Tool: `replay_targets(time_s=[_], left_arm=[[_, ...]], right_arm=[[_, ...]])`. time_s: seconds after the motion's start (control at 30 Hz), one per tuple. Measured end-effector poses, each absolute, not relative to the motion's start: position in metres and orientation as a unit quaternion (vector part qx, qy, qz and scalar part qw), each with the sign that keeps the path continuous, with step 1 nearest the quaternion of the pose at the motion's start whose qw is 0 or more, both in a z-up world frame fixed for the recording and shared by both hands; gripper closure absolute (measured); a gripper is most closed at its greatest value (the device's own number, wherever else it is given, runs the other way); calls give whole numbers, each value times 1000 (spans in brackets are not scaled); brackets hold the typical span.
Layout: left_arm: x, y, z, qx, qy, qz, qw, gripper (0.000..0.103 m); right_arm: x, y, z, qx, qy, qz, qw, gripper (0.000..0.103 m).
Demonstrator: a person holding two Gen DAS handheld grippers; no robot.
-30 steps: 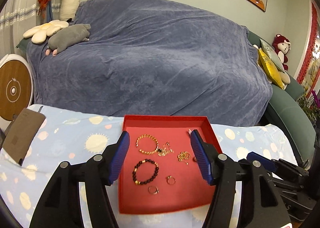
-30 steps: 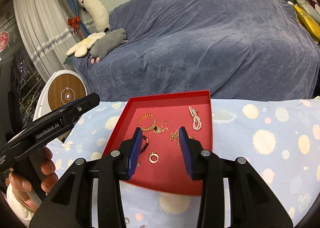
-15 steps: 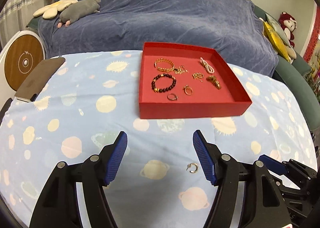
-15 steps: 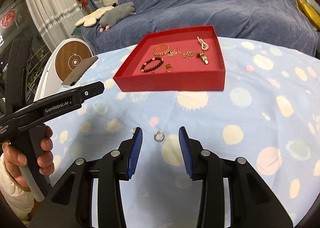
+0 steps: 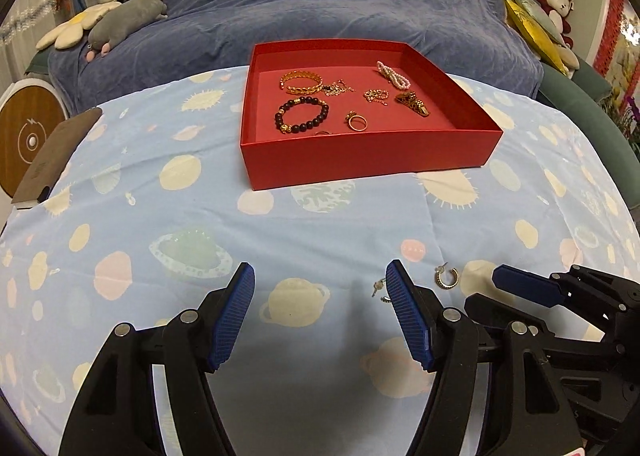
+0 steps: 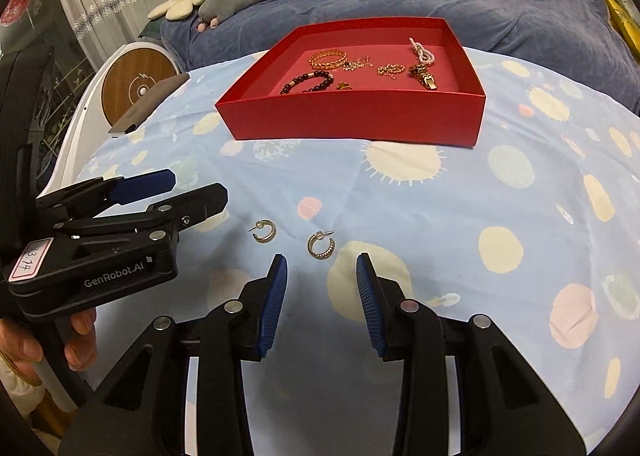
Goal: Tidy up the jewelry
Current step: 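Move both grippers toward the two gold hoop earrings on the cloth, then grasp one gold hoop earring with each gripper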
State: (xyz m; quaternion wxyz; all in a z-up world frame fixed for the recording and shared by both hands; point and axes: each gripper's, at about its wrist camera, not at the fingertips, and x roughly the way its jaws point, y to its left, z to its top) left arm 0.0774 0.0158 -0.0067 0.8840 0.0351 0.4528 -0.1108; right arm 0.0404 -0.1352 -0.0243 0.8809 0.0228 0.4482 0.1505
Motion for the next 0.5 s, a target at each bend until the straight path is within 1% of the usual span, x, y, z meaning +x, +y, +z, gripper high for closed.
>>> replay_targets(time_s=[0.5], left_arm=[[68,18,-21,36,473,-131,870,37]], right_arm=[[51,-120,-35,-10,450,151,880,76]])
